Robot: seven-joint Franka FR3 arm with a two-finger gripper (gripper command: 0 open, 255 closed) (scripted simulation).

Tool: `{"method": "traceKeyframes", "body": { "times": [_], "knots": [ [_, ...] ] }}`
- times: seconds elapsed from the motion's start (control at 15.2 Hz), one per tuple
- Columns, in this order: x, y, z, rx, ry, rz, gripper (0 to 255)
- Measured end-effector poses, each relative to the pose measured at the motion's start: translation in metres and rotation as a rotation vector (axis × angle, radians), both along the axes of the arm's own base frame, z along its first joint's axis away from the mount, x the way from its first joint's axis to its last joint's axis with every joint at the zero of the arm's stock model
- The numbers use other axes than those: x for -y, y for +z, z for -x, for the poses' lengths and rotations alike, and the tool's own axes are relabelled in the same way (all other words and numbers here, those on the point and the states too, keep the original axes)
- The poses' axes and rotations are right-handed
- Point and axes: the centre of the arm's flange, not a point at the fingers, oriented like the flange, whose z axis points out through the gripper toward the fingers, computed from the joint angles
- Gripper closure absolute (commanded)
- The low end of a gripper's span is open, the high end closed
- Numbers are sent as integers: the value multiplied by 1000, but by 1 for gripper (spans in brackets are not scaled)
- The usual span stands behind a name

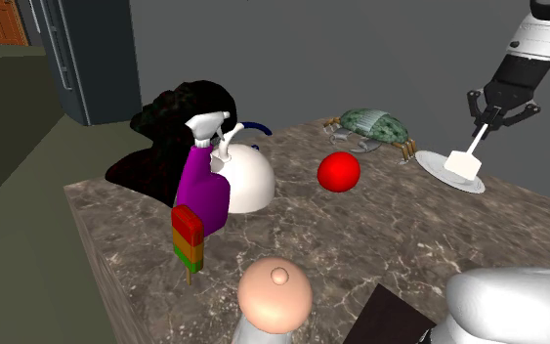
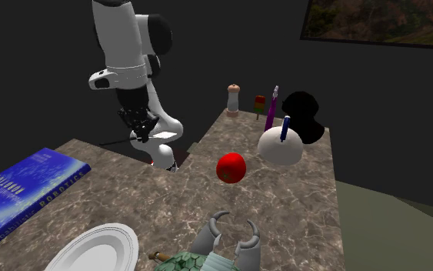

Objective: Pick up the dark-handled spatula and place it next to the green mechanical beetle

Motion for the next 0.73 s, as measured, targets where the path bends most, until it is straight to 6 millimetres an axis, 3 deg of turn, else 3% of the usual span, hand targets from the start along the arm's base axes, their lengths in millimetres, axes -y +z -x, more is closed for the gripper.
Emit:
{"method": "traceKeyframes", "body": {
  "times": [0.4,0.73],
  "knots": [
    [74,-1,17,0,1,0,255],
    [83,-24,20,-1,1,0,255]
  ]
}}
